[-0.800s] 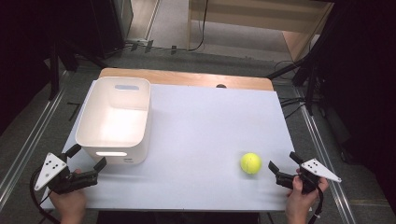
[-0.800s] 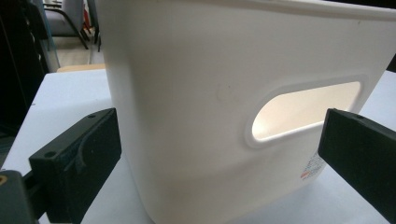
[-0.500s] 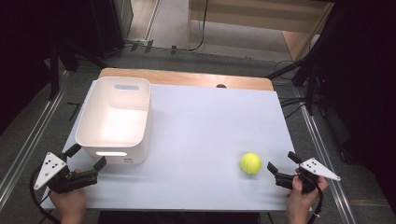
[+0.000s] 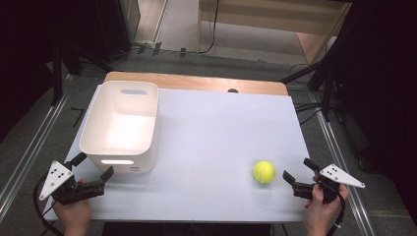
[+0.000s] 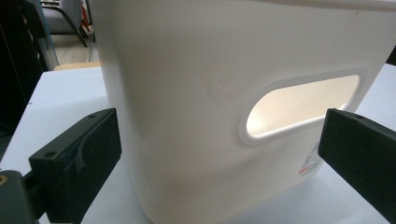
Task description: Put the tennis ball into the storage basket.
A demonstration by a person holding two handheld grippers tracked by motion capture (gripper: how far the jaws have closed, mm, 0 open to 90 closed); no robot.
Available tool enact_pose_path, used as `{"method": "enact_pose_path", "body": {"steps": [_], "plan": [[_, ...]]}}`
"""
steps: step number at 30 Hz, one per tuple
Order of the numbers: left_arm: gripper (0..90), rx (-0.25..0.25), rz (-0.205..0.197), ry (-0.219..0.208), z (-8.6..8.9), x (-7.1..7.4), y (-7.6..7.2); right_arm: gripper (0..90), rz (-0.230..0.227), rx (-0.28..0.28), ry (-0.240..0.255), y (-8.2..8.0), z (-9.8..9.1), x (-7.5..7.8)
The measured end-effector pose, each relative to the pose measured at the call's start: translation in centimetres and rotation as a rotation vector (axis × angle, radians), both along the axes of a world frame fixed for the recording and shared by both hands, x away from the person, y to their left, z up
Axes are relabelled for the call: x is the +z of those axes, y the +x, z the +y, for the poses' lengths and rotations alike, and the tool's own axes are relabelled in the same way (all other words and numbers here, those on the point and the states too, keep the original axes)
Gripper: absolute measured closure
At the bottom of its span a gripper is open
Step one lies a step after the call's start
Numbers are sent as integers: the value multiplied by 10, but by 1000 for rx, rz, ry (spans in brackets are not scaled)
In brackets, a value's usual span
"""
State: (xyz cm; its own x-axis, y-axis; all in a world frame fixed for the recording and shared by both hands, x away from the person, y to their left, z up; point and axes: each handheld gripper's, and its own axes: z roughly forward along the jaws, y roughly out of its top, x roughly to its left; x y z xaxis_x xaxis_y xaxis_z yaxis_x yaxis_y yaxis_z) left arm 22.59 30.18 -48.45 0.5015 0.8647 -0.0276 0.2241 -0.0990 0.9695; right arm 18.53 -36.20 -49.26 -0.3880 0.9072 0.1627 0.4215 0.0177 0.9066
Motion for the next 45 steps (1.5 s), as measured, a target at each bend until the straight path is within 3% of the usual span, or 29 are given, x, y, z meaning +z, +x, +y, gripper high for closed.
{"method": "enact_pose_path", "body": {"steps": [6, 9, 13, 24, 34, 45], "plan": [[0, -6, 0, 9, -1, 0, 0, 0, 54, 49, -35, 1, 4, 6], [0, -7, -1, 12, -2, 0, 0, 0, 80, 73, -94, 4, 8, 9], [0, -6, 0, 13, -2, 0, 0, 0, 107, 107, -130, 8, 14, 12], [0, -7, 3, 20, -4, 0, 0, 0, 142, 161, -172, 19, 24, 20], [0, -9, 2, 22, -4, 0, 0, 0, 206, 231, -232, 32, 42, 25], [0, -10, 2, 20, -4, 0, 0, 0, 285, 264, -300, 44, 55, 22]]}}
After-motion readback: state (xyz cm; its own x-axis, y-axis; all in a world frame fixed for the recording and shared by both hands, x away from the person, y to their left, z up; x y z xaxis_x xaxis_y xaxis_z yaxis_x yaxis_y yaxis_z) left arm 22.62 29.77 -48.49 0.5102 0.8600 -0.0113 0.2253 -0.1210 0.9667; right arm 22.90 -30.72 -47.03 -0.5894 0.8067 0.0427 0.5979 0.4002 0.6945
